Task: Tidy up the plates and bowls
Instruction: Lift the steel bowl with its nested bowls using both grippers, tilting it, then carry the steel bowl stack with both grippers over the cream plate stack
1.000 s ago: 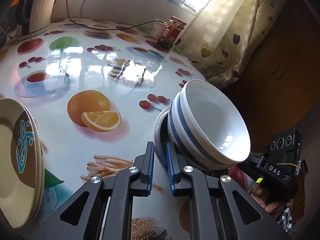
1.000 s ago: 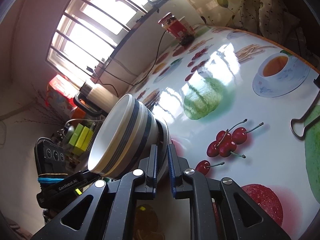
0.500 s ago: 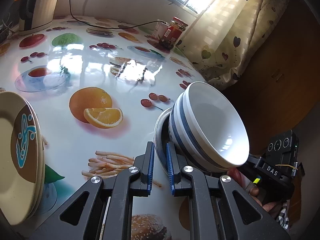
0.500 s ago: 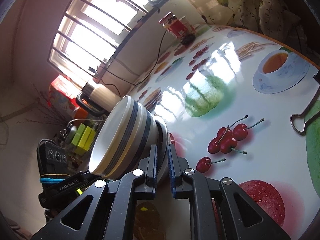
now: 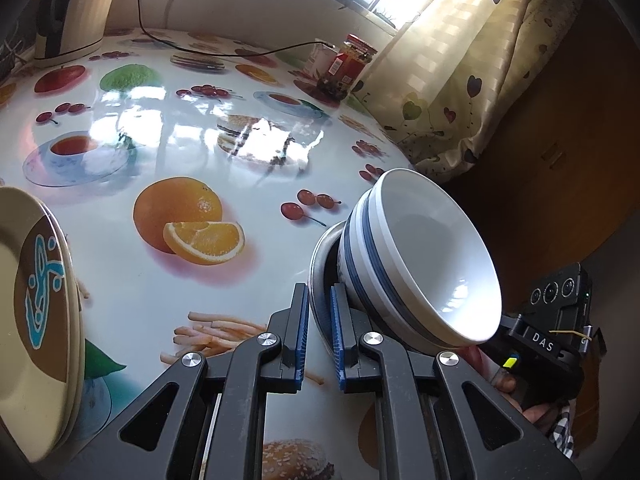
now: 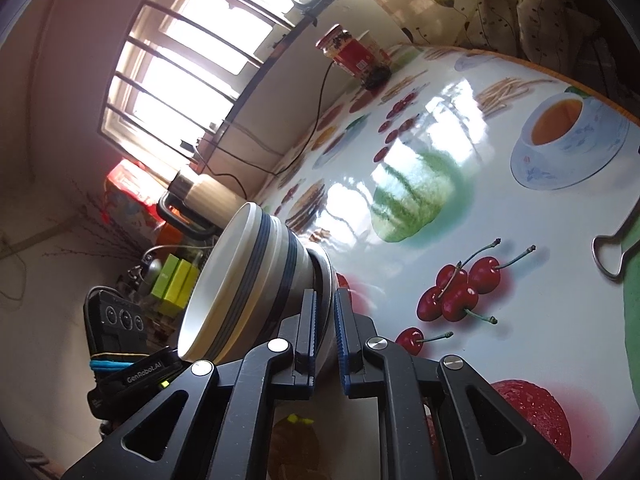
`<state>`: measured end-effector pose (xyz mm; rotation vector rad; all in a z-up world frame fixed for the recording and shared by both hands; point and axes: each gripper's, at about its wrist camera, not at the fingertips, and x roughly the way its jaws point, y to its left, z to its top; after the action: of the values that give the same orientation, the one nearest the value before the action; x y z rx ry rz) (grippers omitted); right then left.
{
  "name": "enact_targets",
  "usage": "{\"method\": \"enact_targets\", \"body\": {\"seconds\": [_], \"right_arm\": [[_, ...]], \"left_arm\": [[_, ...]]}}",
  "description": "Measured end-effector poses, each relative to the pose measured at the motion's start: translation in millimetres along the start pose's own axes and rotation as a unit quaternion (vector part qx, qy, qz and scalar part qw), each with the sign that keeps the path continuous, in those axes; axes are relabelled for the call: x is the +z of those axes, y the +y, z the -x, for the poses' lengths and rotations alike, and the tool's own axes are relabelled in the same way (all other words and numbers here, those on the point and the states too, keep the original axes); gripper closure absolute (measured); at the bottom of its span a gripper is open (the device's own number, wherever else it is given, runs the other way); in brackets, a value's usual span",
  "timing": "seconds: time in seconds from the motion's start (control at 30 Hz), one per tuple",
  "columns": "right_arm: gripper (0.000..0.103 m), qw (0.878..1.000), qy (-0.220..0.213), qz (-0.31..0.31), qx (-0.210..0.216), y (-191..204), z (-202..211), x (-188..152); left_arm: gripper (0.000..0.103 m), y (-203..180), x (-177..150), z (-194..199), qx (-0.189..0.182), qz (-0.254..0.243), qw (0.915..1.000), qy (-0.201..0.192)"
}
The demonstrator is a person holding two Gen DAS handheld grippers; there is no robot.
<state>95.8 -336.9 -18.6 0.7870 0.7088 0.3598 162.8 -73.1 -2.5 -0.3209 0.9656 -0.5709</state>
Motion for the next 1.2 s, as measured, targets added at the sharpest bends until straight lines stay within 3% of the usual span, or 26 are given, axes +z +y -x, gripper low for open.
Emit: {"method": "enact_targets", "body": {"seconds": [0.57,1.2], "right_arm": [[0.092,1.000,-0.001,0.006,0.010,12.3,0.3,0.8],[0.092,0.998,0.008,0.040,0.040,58.7,-8.7,2.7]], "left_arm": [[0.093,0.1,-1.0,16.1,0.008,-0.003,0.9998,-0.016],[0.093,6.9,5.4,72.6,0.032,0.000,0.9977,-0.061]]}}
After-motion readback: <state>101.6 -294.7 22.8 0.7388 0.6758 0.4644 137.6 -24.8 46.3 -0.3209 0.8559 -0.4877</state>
